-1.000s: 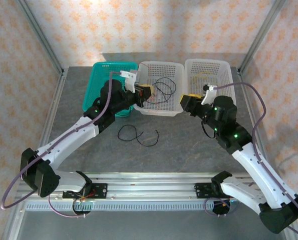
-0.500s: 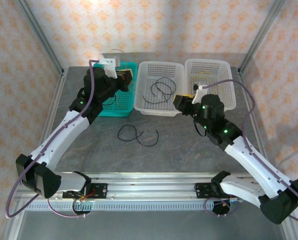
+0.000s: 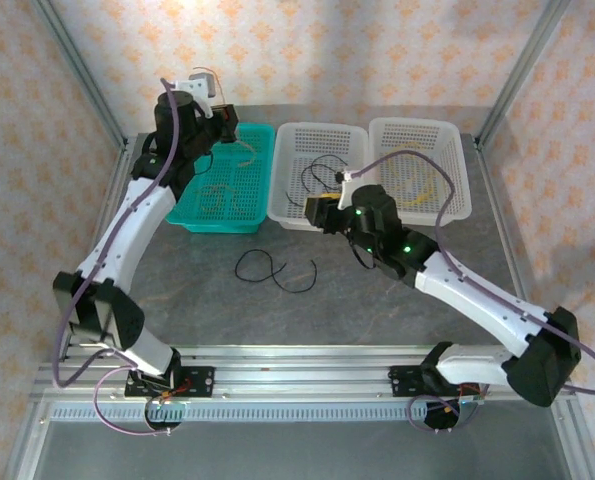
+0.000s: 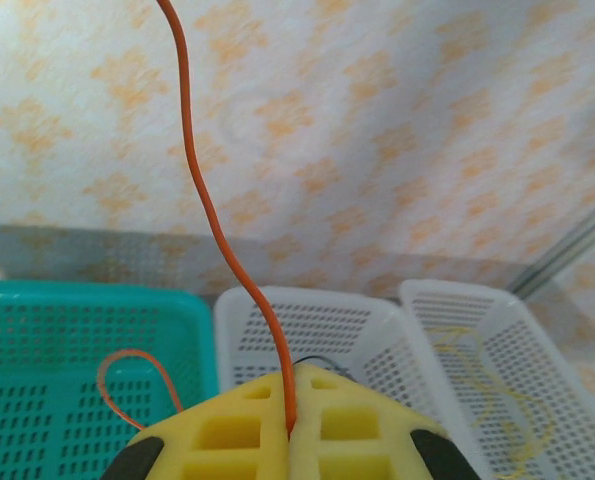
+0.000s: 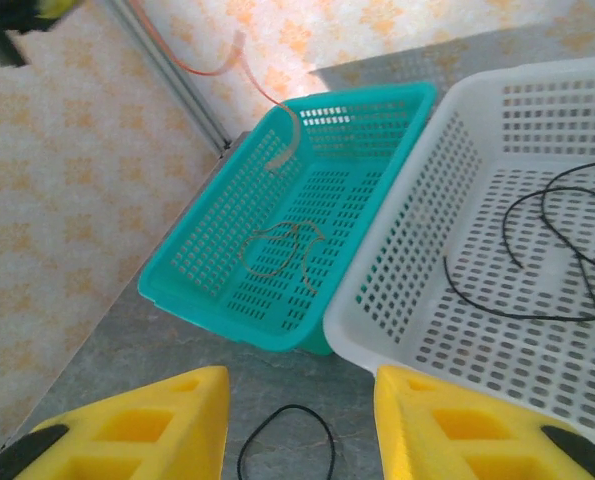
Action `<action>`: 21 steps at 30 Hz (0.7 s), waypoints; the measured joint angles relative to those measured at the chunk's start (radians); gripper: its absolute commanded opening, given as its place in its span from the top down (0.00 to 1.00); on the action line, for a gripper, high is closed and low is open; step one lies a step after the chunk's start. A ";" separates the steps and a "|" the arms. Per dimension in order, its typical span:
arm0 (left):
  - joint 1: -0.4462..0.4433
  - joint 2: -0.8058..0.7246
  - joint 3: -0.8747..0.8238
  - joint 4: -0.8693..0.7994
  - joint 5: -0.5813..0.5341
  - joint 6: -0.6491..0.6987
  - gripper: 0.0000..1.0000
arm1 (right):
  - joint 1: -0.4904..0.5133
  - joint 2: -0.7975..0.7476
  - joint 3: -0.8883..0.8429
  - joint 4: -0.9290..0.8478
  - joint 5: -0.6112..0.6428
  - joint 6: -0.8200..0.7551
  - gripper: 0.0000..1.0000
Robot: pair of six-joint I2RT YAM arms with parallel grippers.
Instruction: Untangle the cables
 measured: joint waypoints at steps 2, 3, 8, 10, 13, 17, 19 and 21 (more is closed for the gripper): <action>0.021 0.044 0.006 -0.011 0.001 0.000 1.00 | 0.024 0.040 0.010 0.019 0.000 0.002 0.57; 0.031 0.067 0.008 -0.018 0.001 0.000 1.00 | 0.036 0.060 0.013 0.029 0.001 0.005 0.56; 0.056 0.158 0.023 -0.040 -0.006 -0.005 1.00 | 0.101 0.175 0.048 0.049 0.000 0.018 0.52; 0.060 0.192 0.029 -0.045 -0.008 -0.009 1.00 | 0.122 0.204 0.057 0.052 0.003 0.019 0.50; 0.061 0.235 0.030 -0.047 -0.011 -0.013 1.00 | 0.138 0.220 0.059 0.053 0.009 0.020 0.48; 0.061 0.292 0.031 -0.071 -0.010 -0.021 1.00 | 0.139 0.218 0.059 0.055 0.035 0.024 0.48; 0.061 0.319 0.028 -0.089 -0.010 -0.032 1.00 | 0.139 0.216 0.058 0.055 0.050 0.024 0.48; 0.061 0.331 0.010 -0.099 -0.011 -0.039 1.00 | 0.139 0.208 0.054 0.055 0.063 0.024 0.47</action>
